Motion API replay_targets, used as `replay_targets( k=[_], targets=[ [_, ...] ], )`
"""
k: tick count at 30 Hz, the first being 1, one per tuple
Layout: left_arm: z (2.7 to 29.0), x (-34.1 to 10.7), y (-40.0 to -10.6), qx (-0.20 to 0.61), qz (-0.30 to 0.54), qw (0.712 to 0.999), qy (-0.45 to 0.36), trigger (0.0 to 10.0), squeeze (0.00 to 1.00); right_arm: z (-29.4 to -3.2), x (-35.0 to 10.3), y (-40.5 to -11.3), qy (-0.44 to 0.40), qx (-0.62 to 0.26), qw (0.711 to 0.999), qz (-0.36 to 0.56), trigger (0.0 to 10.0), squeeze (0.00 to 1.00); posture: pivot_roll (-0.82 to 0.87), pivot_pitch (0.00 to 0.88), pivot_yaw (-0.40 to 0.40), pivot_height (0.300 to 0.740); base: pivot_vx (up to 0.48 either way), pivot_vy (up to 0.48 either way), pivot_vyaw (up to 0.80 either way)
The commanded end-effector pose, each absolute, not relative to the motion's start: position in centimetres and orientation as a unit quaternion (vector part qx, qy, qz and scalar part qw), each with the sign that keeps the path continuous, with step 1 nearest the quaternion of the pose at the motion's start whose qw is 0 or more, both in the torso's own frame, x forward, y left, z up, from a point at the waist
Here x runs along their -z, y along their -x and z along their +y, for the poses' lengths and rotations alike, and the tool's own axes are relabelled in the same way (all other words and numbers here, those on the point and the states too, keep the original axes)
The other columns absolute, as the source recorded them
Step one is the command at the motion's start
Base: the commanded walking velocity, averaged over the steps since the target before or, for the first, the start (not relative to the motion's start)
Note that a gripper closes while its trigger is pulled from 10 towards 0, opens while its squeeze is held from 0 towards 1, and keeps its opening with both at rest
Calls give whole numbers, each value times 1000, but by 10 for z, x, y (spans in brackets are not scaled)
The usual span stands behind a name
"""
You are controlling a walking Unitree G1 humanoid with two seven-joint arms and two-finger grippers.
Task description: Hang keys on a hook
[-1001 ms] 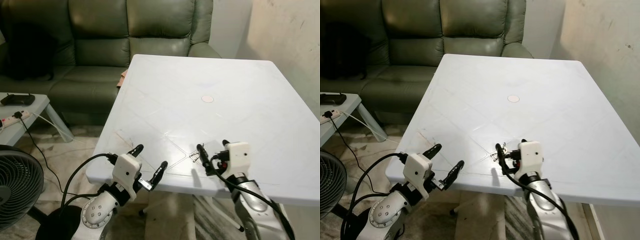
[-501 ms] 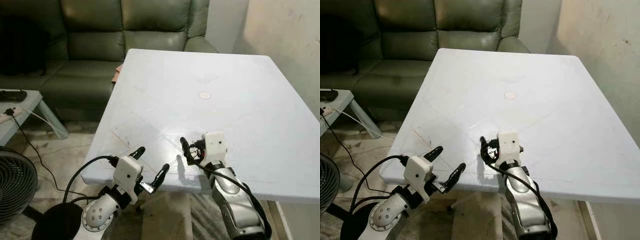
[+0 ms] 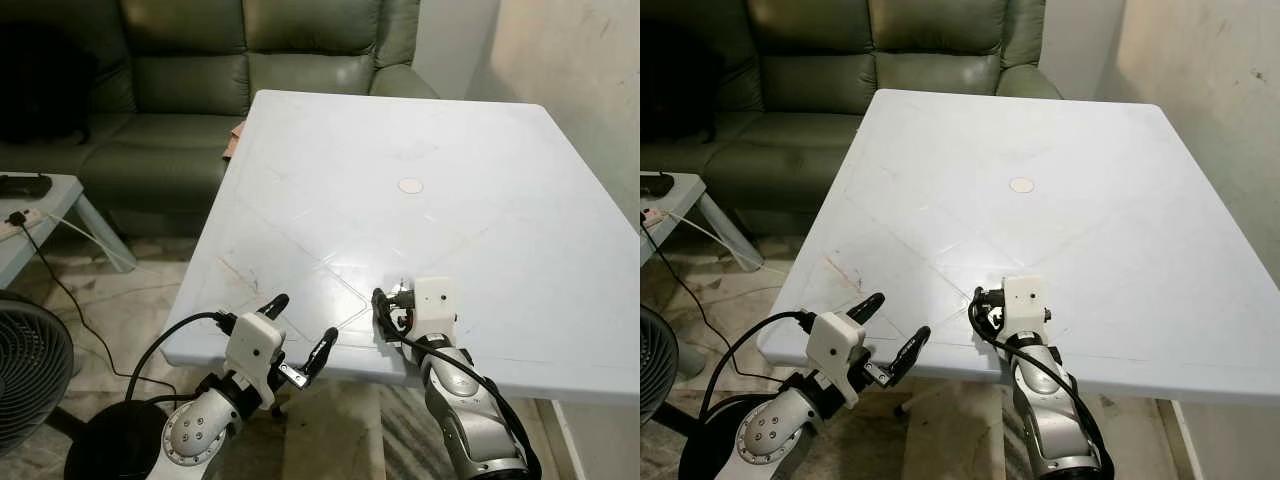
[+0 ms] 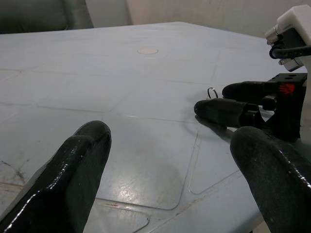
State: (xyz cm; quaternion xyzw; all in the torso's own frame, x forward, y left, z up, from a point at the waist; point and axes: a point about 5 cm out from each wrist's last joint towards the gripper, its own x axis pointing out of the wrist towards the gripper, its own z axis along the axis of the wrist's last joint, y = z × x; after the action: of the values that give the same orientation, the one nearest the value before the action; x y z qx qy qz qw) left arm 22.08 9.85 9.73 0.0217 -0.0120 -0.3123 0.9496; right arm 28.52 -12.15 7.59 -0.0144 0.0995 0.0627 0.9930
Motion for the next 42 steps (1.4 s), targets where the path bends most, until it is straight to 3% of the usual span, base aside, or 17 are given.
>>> replay_targets(
  k=[1,2,3,4,18,22,23,24,25,26,42],
  targets=[
    [98,-100,-220,312,-15,950,-22,10000,0,-126,-73,-282,15,-57,993,103,3804,0,-26,89,9,740,0,0,0],
    [98,-100,-220,312,-15,950,-22,10000,0,-126,-73,-282,14,-57,993,102,6784,0,-27,89,11,740,0,0,0],
    [98,-100,-220,312,-14,950,-22,10000,0,-126,-73,-281,14,-57,993,102,6784,0,-28,89,11,740,0,0,0],
    [98,-100,-220,312,-14,950,-23,10000,0,-127,-73,-281,12,-56,993,99,9765,0,-28,89,11,740,0,0,0],
    [98,-100,-220,312,-13,950,-23,10000,0,-130,-83,-286,-43,-46,995,74,10000,0,-25,88,13,740,0,0,0],
    [98,-100,-220,312,-13,950,-23,10000,0,-130,-83,-286,-43,-48,995,74,9216,0,-23,87,14,740,0,0,0],
    [98,-101,-221,312,-14,950,-23,10000,0,-130,-82,-287,-44,-49,995,76,4588,0,-23,87,14,740,0,0,0],
    [98,-101,-221,311,-14,950,-23,10000,0,-130,-82,-287,-43,-49,995,77,3216,0,-22,86,14,740,0,0,0],
    [98,-101,-221,311,-14,950,-23,10000,0,-130,-82,-287,-43,-49,995,77,3216,0,-22,86,14,740,0,0,0],
    [98,-101,-221,311,-14,950,-24,10000,0,-130,-82,-287,-43,-49,995,77,0,0,-24,84,15,740,0,0,0],
    [99,-101,-222,311,-15,950,-24,10000,0,-130,-80,-286,-43,-47,995,79,0,0,-23,84,16,740,0,0,0]
  ],
)
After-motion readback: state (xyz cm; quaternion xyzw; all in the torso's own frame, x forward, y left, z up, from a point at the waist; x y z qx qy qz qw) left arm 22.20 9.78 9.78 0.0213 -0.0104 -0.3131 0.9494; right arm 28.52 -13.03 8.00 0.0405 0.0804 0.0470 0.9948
